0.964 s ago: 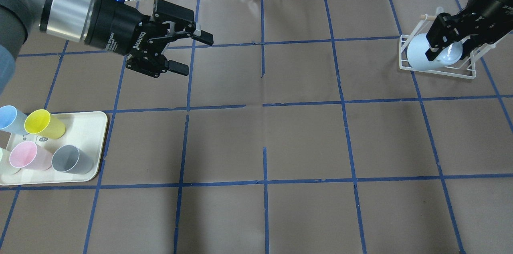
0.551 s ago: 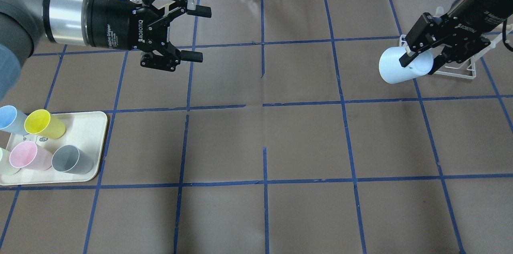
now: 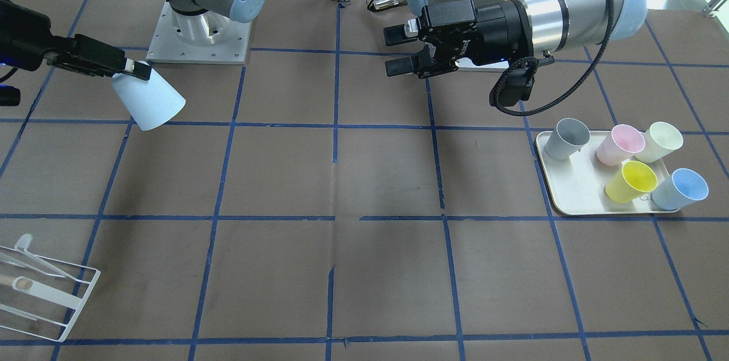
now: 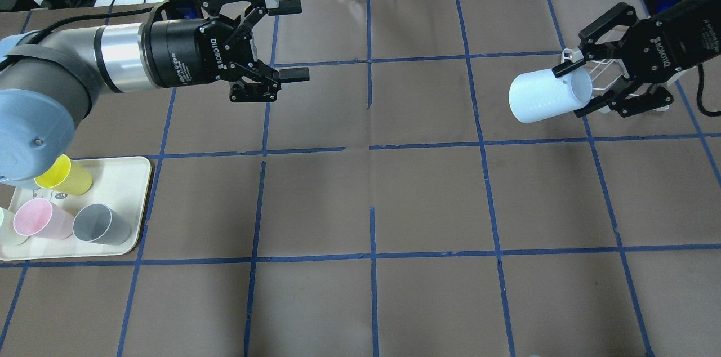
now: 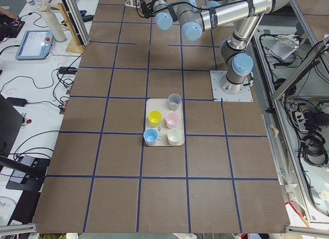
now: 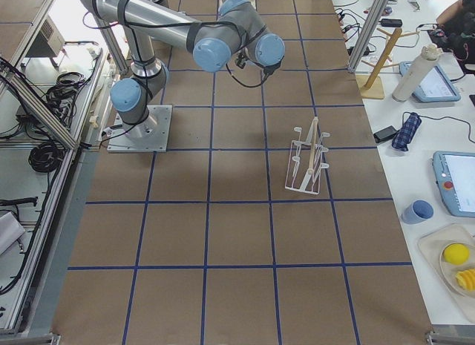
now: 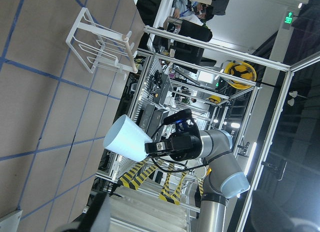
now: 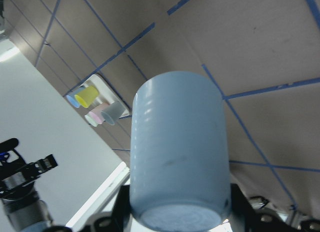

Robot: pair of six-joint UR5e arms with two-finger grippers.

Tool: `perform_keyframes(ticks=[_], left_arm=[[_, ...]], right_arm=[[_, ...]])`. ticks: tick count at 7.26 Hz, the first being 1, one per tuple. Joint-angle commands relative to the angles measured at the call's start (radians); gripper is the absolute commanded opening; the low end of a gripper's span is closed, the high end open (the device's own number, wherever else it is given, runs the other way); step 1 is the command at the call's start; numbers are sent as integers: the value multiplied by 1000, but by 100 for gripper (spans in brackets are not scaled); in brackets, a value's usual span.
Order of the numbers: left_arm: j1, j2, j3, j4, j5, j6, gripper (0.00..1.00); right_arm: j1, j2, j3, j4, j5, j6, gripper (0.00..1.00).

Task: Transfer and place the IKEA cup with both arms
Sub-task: 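Lift the cup from the rack with right gripper while left gripper rises, then carry the cup toward the left gripper while the left gripper approaches it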

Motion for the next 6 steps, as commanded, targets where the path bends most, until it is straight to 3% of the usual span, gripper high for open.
perform_keyframes(ticks=[1,2,4,6], left_arm=[[-19,-14,-9,46,-18,84,100],[-29,-20,-9,55,-19,119,100],[-61,-41,-12,60,-136,164,100],[-78,-69,-21,72,-136,223,100]], right_arm=[[-51,27,2,133,124,132,51],[-58,27,1,196,128,170,51],[-59,27,-7,326,208,192,53],[-56,24,-11,426,302,189,57]])
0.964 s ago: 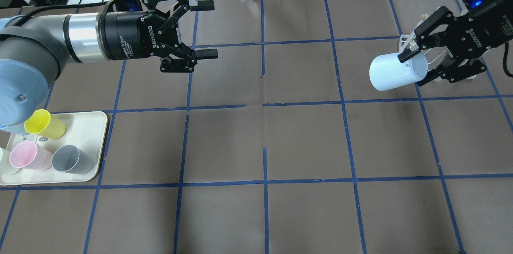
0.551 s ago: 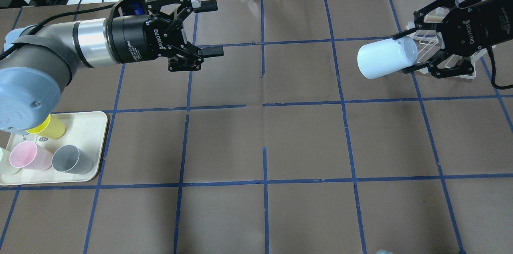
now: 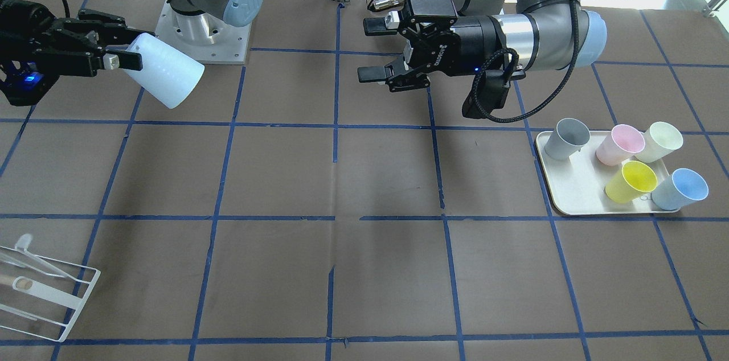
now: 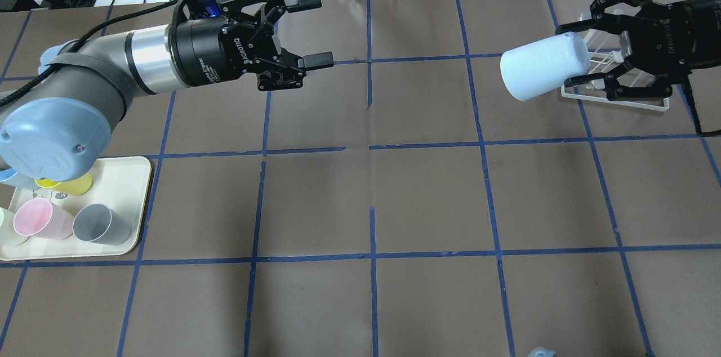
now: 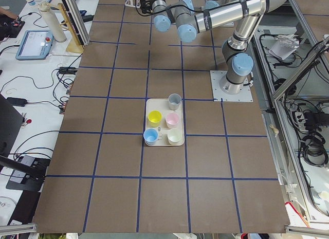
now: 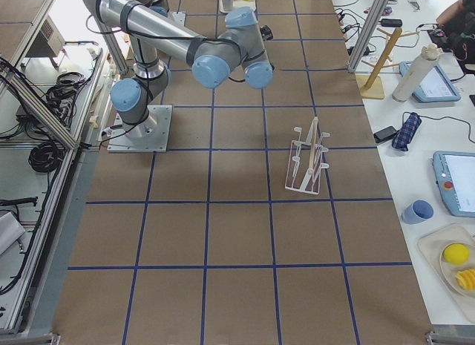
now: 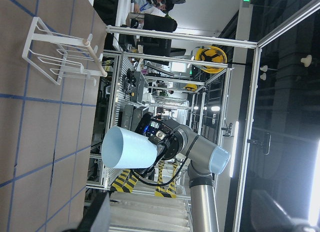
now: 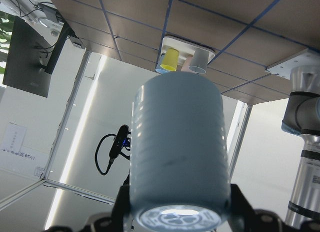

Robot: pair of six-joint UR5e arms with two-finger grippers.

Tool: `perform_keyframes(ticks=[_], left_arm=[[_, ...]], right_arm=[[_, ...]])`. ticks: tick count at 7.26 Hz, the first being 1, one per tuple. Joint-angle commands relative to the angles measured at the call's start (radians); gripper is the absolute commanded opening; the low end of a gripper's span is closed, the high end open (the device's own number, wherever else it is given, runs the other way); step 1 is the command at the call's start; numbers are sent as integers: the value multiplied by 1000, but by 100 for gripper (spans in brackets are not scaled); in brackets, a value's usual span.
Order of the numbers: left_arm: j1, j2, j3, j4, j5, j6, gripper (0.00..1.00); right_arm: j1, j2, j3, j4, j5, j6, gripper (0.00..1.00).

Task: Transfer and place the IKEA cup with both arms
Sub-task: 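Carry the cup toward the left gripper while the left gripper approaches it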

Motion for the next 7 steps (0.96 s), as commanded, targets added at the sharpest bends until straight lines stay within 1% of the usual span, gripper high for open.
perform_keyframes(ticks=[1,2,3,4,5,6,7], left_arm=[[-30,-31,-12,17,-9,40,100],[-40,-33,-11,25,-22,34,100],[-59,-31,-11,25,-84,32,100],[-76,-34,-11,27,-103,35,100],[-82,-40,-11,45,-105,34,100],[-82,-51,-9,48,-108,34,100],[-86,-60,-11,72,-118,35,100]], right_arm=[[11,-7,-5,96,71,-6,57],[23,-10,-5,113,107,-8,58],[51,-13,-5,140,133,-9,59],[89,-16,-5,150,148,-9,59],[121,-18,-7,171,183,-9,59],[141,-18,-7,171,193,-11,62],[180,-18,-7,171,235,-12,65]])
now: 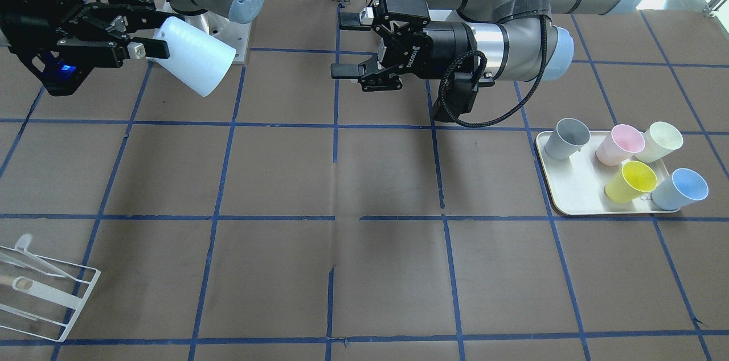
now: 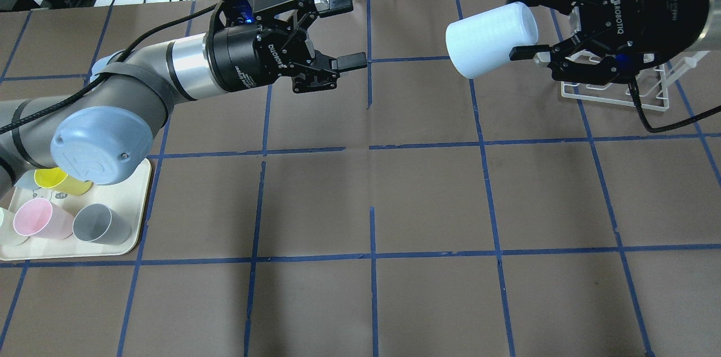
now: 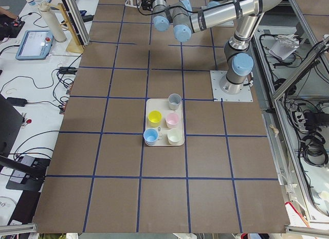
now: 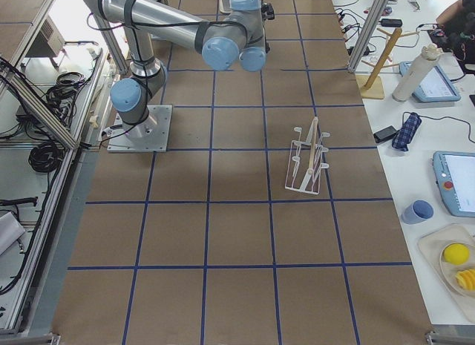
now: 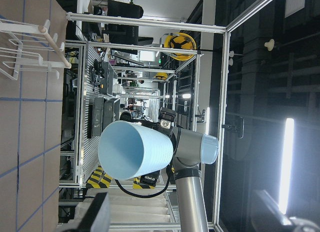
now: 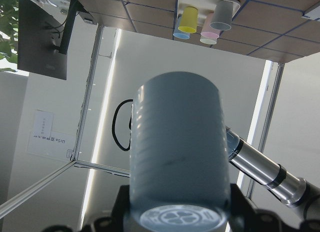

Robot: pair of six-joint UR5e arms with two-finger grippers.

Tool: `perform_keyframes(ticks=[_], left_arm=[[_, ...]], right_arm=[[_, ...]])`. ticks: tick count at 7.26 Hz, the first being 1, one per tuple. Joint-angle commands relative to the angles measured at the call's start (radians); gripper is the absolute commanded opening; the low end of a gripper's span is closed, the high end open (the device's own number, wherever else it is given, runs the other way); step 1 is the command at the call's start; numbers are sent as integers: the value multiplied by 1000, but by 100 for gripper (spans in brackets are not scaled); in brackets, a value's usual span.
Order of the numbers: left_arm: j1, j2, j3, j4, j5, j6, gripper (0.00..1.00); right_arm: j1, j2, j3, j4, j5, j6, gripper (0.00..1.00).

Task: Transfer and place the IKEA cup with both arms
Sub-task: 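Carry the cup toward the left gripper while the left gripper approaches it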

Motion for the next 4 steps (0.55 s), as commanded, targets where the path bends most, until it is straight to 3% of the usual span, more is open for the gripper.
perform_keyframes(ticks=[1,2,4], left_arm=[[-23,-27,-2,29,-61,3,100],[-57,-47,0,33,-116,4,100],[-70,-75,-2,67,-134,4,100]], right_arm=[[75,-1,0,2,67,-3,65],[110,1,0,-1,119,-8,66],[152,-1,-2,-9,171,-11,67]])
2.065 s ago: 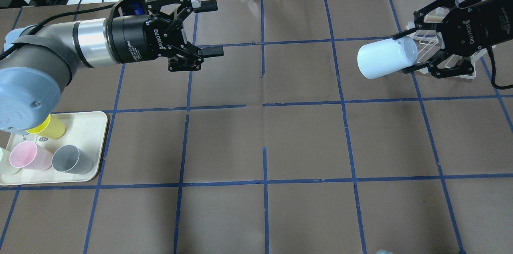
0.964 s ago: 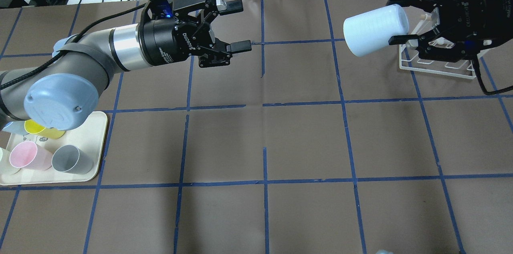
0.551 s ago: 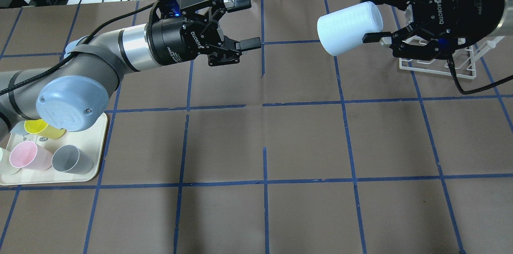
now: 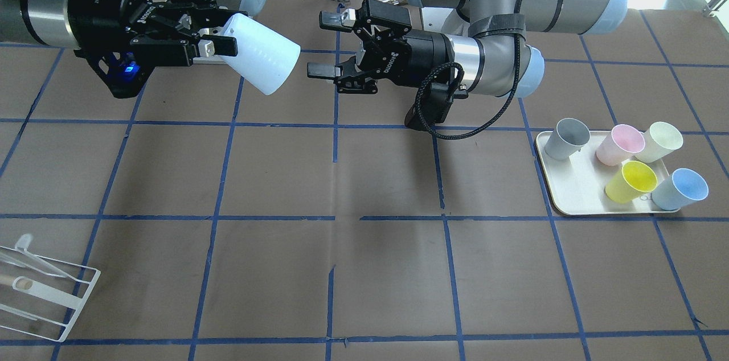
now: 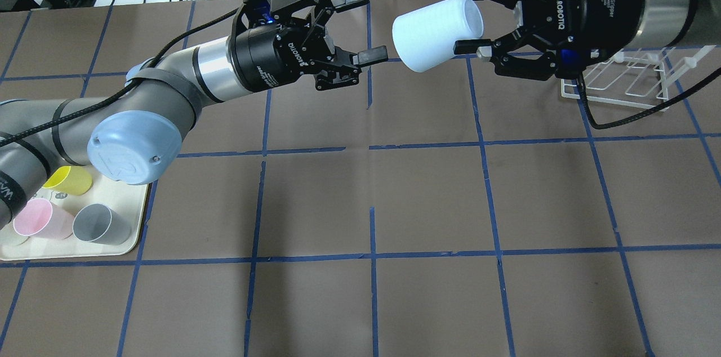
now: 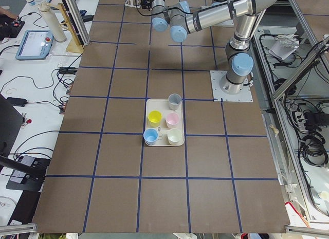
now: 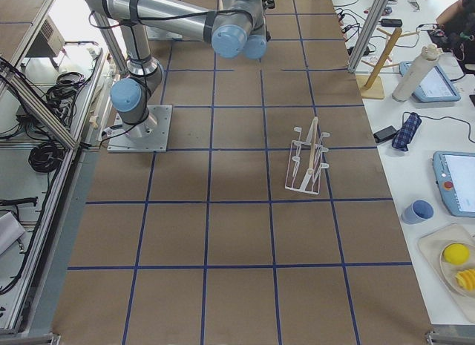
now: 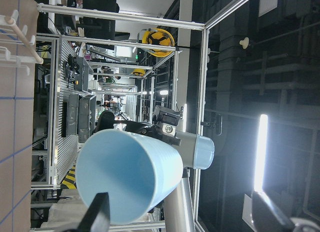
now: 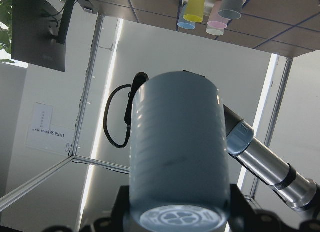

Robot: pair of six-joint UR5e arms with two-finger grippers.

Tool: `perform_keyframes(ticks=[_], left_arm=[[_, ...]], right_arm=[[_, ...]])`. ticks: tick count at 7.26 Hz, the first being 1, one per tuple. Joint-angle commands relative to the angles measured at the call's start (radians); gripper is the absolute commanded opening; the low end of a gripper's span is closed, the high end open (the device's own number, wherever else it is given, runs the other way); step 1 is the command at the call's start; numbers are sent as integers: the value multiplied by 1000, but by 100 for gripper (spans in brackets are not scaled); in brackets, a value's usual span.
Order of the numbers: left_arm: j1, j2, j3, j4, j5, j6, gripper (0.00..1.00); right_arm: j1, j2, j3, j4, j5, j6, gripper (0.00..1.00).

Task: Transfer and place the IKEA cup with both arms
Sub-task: 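Carry the cup toward the left gripper while the left gripper approaches it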

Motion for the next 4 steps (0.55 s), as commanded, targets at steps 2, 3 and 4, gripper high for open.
perform_keyframes(ticks=[2,3,4], left_arm=[[-21,-28,0,23,-88,0,100],[-35,-30,0,25,-92,0,100],[-47,-30,0,34,-93,5,77]], right_arm=[[35,8,-1,-26,34,-2,68],[35,13,0,-43,38,-2,68],[48,13,0,-45,39,-2,68]])
